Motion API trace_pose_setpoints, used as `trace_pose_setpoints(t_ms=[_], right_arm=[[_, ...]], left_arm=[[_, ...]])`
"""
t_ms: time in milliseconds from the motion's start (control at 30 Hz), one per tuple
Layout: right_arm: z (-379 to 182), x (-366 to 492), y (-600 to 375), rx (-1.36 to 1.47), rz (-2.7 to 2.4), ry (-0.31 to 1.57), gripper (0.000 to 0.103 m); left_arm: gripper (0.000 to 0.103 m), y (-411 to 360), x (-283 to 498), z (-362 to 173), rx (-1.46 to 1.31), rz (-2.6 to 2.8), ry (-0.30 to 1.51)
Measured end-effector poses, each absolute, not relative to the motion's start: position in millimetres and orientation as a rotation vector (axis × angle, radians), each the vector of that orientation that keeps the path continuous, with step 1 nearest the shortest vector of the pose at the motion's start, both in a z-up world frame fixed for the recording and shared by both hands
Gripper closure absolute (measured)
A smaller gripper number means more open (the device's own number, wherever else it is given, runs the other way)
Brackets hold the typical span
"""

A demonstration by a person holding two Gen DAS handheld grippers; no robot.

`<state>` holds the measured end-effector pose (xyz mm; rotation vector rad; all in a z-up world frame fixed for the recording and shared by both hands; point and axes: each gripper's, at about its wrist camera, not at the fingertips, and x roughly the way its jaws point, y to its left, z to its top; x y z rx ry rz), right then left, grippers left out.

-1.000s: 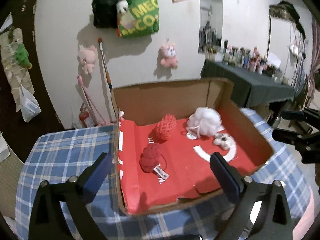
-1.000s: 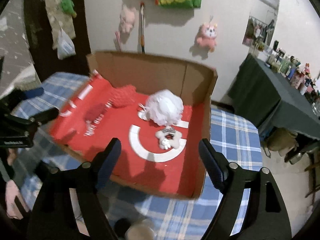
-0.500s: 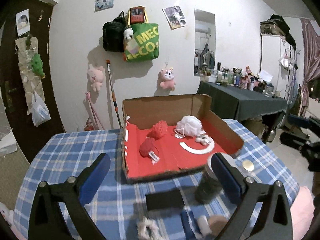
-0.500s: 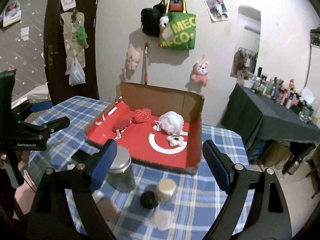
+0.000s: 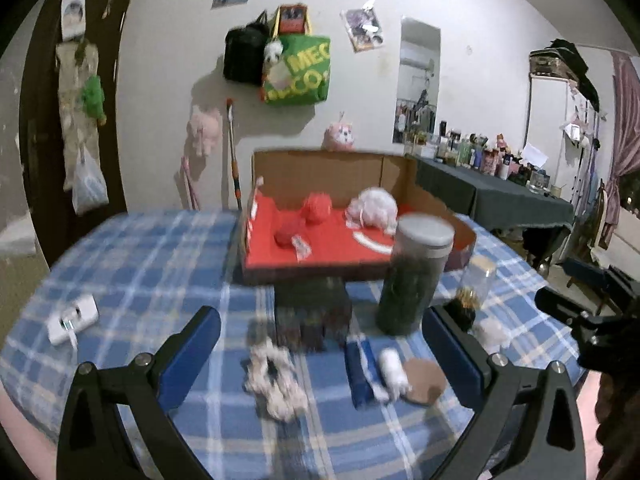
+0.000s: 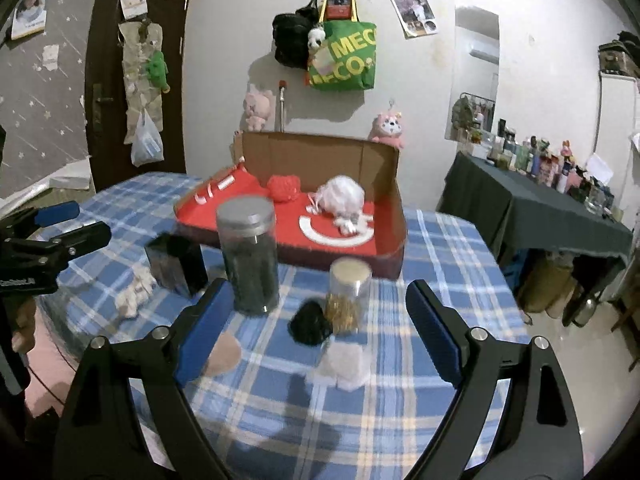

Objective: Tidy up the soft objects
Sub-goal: 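Withdraw both open tools from the box toward the items on the table, then grasp the white crocheted scrunchie with the left tool while the right tool grasps the black pompom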

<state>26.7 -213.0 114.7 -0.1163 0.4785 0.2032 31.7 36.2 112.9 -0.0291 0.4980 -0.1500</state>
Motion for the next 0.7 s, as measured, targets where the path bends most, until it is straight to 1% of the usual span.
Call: trace_pose_setpoints(t_ms=[300,533,700], right_arm=[[61.6,40.1,-207.9,-0.104,0.216,0.542,0.014],[51.5,66.8,-206.1,-0.060,0.257,0.595,0.015],[47.8,89.4,-199.2,-0.066,0.276,0.646,0.016]], left_arm=[[0.000,39.7,47.4,53.6,-0.036,-0.100,0.617],[0.000,46.8,59.4,43.3,-0.021,-0.066,0.647],[0.005,54.1,71.9,40.5,-0.002,-0.047,0.675]])
